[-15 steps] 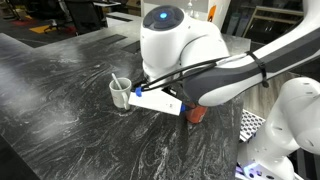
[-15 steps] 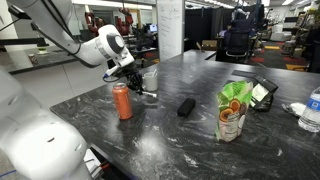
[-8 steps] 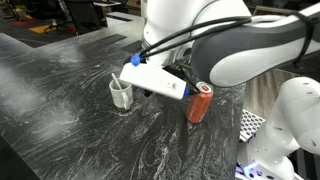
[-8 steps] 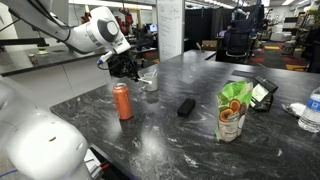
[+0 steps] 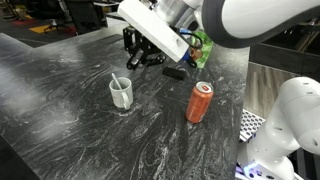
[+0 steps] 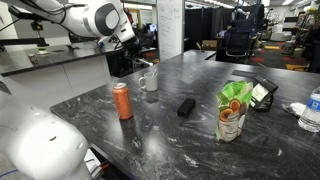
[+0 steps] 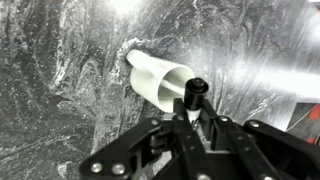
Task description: Put the marker in the cup
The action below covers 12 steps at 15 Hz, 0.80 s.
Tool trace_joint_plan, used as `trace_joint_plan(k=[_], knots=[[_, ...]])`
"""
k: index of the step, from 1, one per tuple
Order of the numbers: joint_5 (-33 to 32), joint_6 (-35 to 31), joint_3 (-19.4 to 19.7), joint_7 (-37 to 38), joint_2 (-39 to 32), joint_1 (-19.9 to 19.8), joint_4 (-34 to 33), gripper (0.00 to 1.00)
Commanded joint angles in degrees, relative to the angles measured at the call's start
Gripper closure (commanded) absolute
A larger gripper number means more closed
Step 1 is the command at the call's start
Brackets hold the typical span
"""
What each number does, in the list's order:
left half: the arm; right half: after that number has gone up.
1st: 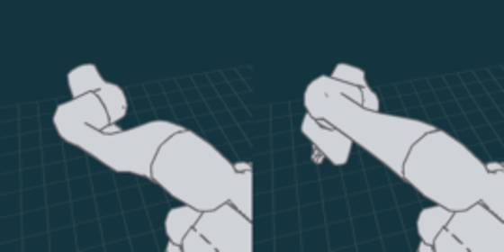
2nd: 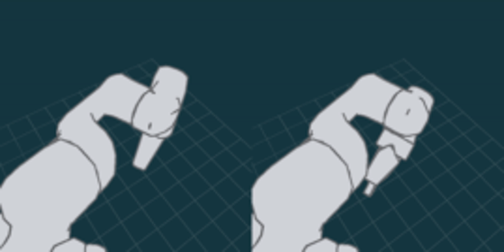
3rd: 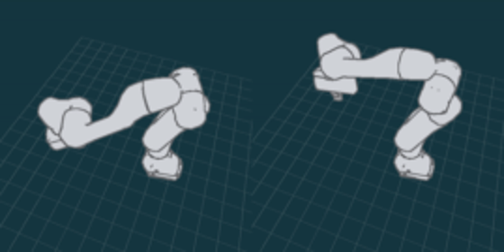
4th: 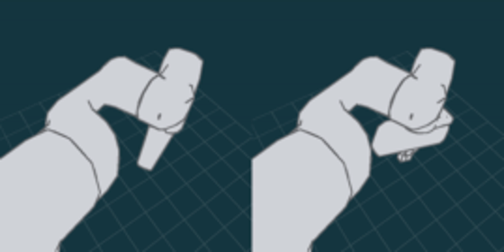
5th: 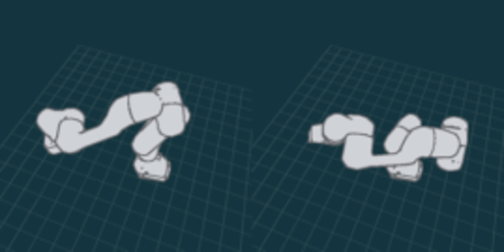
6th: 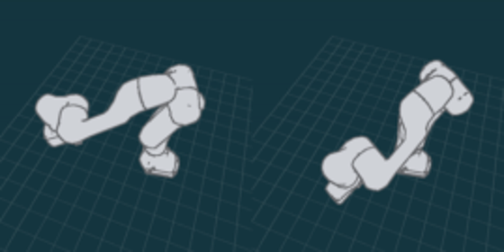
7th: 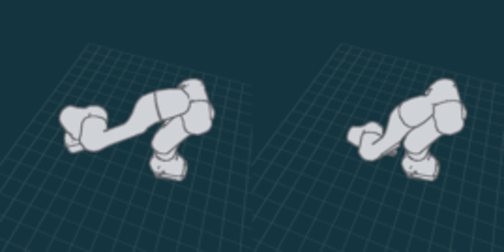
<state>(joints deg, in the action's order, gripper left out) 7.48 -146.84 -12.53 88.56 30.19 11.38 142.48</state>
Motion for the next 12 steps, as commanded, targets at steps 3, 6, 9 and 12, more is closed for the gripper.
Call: trace_joint_plan(k=[3, 6, 9, 12], knots=[[19.9, -11.5, 7.4, -13.2, -1.4, 7.3, 1.7, 0.96], [32.2, -13.2, 11.1, -22.1, -3.8, 12.0, 1.6, 0.96], [43.2, -11.9, 11.3, -30.6, -6.3, 11.9, 1.2, 0.96], [50.5, -11.4, 9.7, -37.2, -9.8, 9.0, 0.5, 0.96]])
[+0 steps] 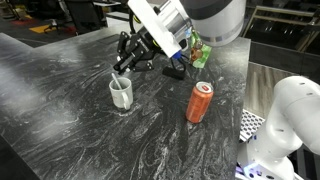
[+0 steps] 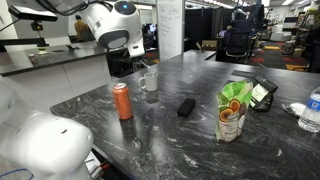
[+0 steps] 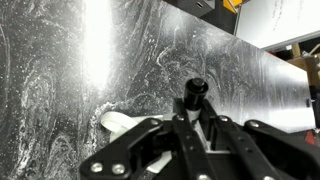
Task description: Put the marker in the cup
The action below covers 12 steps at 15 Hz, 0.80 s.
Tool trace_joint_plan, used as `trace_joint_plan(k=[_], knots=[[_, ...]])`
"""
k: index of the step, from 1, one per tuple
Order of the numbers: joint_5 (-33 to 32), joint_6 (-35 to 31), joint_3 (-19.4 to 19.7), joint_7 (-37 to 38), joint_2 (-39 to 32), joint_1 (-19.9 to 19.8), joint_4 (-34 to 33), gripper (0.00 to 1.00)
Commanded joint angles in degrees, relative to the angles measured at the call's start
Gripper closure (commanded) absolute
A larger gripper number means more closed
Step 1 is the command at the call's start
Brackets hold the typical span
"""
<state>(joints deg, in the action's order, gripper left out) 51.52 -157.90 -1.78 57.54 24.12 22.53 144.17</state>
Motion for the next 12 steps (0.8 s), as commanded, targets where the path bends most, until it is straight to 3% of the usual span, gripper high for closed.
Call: trace_joint_plan(k=[1, 4, 5, 8, 9, 11, 12], knots=[[8.5, 0.1, -1.4, -7.9, -4.7, -2.9, -1.4, 0.96], [13.5, 0.8, -2.3, -12.3, -7.4, -5.3, -2.1, 0.96], [14.1, -0.1, 1.2, -13.4, -8.2, -1.8, -2.2, 0.96], [17.7, 1.5, 2.3, -17.5, -10.4, -1.6, -3.3, 0.96], [19.2, 3.2, -1.5, -18.5, -11.1, -6.0, -3.9, 0.58], [20.4, 3.9, -2.5, -19.7, -12.1, -7.2, -4.3, 0.53], [20.4, 3.7, -3.2, -19.8, -12.3, -7.8, -4.5, 0.45]])
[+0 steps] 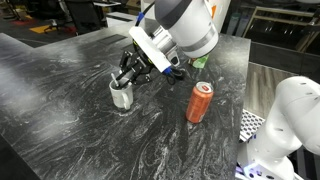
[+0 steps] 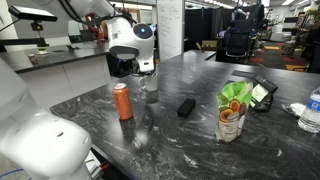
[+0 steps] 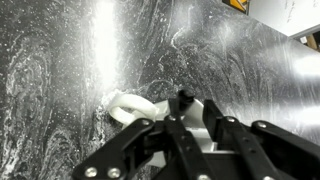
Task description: Put the marker in the cup
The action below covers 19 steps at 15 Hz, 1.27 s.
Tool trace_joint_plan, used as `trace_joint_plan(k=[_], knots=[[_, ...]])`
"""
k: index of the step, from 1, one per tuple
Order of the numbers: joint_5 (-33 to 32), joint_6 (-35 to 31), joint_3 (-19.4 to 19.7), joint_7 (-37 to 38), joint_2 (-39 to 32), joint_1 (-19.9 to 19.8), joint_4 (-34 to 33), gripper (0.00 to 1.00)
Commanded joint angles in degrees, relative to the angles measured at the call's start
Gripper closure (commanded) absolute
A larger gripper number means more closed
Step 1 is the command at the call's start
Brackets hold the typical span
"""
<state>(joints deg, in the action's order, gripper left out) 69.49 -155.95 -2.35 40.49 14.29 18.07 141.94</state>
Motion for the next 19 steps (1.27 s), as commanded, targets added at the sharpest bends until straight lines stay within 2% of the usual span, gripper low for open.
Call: trace_joint_plan(k=[1, 4, 6, 7, 8, 9, 14, 17, 19], knots=[[1.7, 1.1, -3.5, -2.5, -2.7, -3.9, -2.2, 0.38], [-1.9, -1.1, -6.0, -0.7, -3.0, -5.4, -1.7, 0.15], [-11.9, -3.9, -9.0, 4.7, -2.7, -7.2, 0.0, 0.02], [-17.0, -3.2, -8.3, 7.9, -1.8, -6.3, 0.6, 0.0], [-19.5, -0.4, -9.7, 9.6, -0.8, -7.9, 0.6, 0.0], [-22.8, 1.5, -9.9, 12.1, 0.3, -7.9, 0.6, 0.0], [-42.5, 6.4, -12.4, 26.3, 3.7, -10.3, 0.3, 0.0], [-53.4, 13.0, -13.2, 34.3, 5.6, -11.9, -1.1, 0.0], [-58.4, 17.1, -13.5, 38.0, 6.6, -12.5, -2.1, 0.0]])
